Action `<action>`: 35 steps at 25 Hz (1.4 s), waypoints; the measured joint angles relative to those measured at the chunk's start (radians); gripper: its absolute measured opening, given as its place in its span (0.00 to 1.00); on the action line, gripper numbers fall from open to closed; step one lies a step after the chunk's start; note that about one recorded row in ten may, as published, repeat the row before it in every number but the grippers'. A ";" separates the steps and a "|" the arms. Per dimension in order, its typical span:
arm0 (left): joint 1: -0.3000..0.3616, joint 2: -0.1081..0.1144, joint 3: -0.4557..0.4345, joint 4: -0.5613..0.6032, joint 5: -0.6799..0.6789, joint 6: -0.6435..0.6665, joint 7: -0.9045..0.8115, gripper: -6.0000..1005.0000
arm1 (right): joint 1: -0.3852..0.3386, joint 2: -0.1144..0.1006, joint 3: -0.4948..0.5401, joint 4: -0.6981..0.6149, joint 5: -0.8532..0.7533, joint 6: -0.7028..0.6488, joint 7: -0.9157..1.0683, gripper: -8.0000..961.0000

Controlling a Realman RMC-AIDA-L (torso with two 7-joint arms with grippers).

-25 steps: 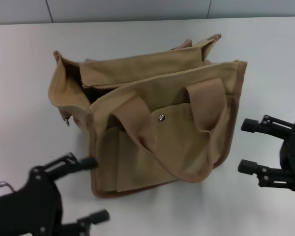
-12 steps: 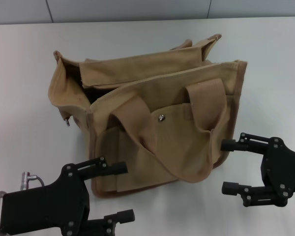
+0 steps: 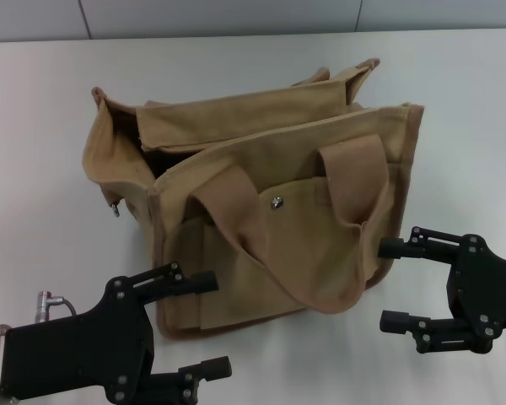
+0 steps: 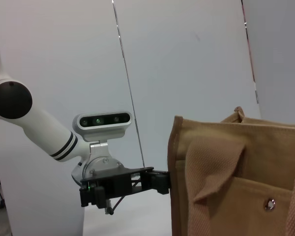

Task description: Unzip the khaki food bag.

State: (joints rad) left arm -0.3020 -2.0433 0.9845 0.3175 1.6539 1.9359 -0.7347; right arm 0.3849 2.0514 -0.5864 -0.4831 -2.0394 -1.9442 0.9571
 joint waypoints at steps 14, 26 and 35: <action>0.003 -0.001 -0.018 -0.001 0.000 0.006 -0.003 0.81 | 0.000 0.001 -0.006 0.000 0.001 0.009 0.001 0.86; 0.005 -0.002 -0.023 0.000 -0.001 0.006 0.002 0.81 | -0.006 0.006 0.000 0.000 0.001 0.012 -0.001 0.86; 0.005 -0.009 -0.033 0.001 -0.002 0.003 0.009 0.81 | -0.007 0.009 -0.001 0.000 0.001 0.027 -0.003 0.86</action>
State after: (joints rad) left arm -0.2971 -2.0520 0.9515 0.3188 1.6521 1.9384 -0.7259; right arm 0.3775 2.0605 -0.5869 -0.4831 -2.0386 -1.9171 0.9542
